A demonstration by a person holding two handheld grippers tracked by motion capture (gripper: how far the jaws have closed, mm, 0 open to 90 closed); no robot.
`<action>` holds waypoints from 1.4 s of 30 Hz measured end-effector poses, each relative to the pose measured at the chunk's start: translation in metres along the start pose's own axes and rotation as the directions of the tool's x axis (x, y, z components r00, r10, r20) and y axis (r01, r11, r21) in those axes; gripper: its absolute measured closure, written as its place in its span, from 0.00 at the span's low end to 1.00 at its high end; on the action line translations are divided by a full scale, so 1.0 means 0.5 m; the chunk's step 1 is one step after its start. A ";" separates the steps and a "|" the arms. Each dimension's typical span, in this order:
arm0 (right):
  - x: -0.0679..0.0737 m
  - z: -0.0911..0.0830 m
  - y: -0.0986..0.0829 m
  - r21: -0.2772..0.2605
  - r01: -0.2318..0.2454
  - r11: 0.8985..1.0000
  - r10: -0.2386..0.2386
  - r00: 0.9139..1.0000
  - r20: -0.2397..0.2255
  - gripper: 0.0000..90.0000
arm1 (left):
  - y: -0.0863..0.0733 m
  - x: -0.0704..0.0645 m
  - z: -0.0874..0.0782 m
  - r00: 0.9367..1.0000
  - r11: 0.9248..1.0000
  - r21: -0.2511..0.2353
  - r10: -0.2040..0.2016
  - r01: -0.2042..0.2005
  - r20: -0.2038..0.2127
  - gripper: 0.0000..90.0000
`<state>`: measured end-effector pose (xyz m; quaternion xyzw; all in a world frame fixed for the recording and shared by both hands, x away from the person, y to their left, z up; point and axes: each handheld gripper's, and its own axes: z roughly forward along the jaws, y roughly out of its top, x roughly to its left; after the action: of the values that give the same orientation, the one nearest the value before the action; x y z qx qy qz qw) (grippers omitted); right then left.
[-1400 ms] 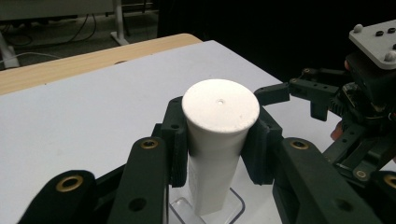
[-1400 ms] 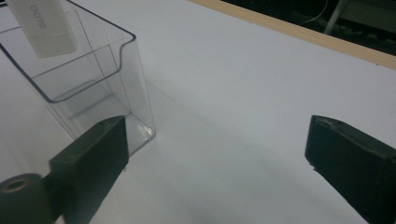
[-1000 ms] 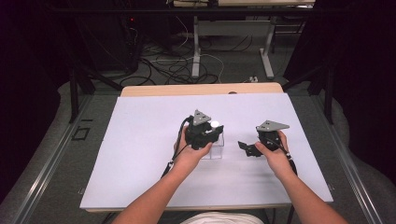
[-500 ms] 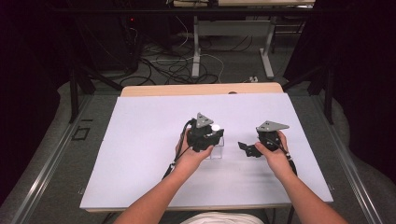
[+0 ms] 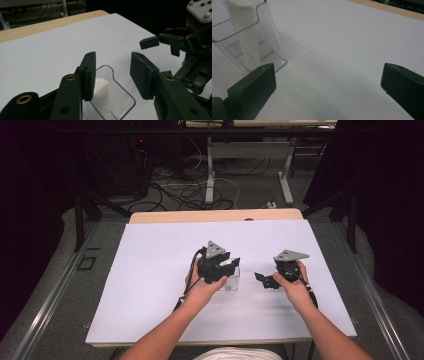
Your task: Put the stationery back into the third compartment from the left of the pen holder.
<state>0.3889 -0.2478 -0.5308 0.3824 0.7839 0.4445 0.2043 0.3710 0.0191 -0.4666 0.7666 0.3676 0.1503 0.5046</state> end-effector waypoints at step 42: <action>0.002 0.002 -0.002 0.006 -0.007 1.000 0.007 1.000 0.000 0.00 | -0.043 0.241 -0.213 0.945 0.978 -0.109 -0.199 0.177 -0.259 0.01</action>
<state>0.3885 -0.2467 -0.5321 0.3855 0.7840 0.4428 0.2015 0.3805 0.1806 -0.4548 0.6785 0.4974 0.2194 0.4940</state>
